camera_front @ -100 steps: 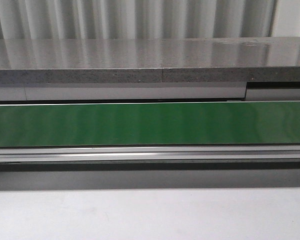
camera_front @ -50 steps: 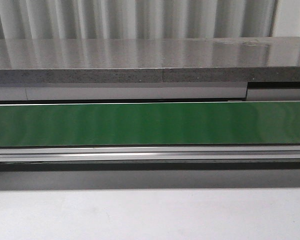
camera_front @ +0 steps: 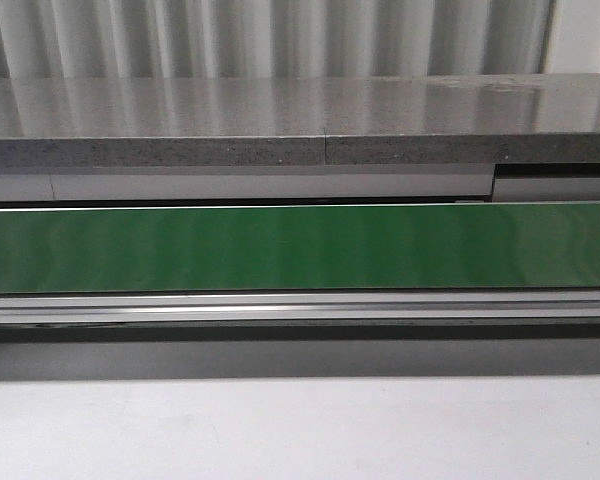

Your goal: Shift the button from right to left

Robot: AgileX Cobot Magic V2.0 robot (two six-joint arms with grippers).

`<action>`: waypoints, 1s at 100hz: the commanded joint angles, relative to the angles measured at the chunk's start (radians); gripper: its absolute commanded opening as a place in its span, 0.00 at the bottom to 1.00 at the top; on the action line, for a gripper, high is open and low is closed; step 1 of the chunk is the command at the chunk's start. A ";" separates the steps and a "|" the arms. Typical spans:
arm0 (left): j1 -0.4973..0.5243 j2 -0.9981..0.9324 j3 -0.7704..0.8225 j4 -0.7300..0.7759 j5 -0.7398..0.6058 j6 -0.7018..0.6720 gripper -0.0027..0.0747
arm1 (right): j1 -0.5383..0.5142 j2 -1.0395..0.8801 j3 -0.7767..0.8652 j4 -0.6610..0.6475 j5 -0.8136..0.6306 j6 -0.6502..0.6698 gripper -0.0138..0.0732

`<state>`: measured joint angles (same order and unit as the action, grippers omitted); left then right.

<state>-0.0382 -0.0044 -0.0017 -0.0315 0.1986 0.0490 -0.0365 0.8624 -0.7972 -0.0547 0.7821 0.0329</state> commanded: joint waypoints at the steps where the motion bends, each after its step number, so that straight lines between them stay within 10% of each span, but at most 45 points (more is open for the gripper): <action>1: 0.001 -0.035 0.025 -0.005 -0.076 -0.011 0.01 | -0.012 0.067 -0.087 -0.023 -0.012 0.018 0.79; 53: 0.001 -0.035 0.025 -0.005 -0.076 -0.011 0.01 | -0.370 0.471 -0.295 -0.012 0.056 0.128 0.78; 100: 0.001 -0.035 0.025 -0.005 -0.076 -0.011 0.01 | -0.436 0.810 -0.509 -0.025 0.129 0.135 0.78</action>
<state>-0.0382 -0.0044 -0.0017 -0.0315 0.1986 0.0490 -0.4672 1.6566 -1.2428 -0.0613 0.9153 0.1714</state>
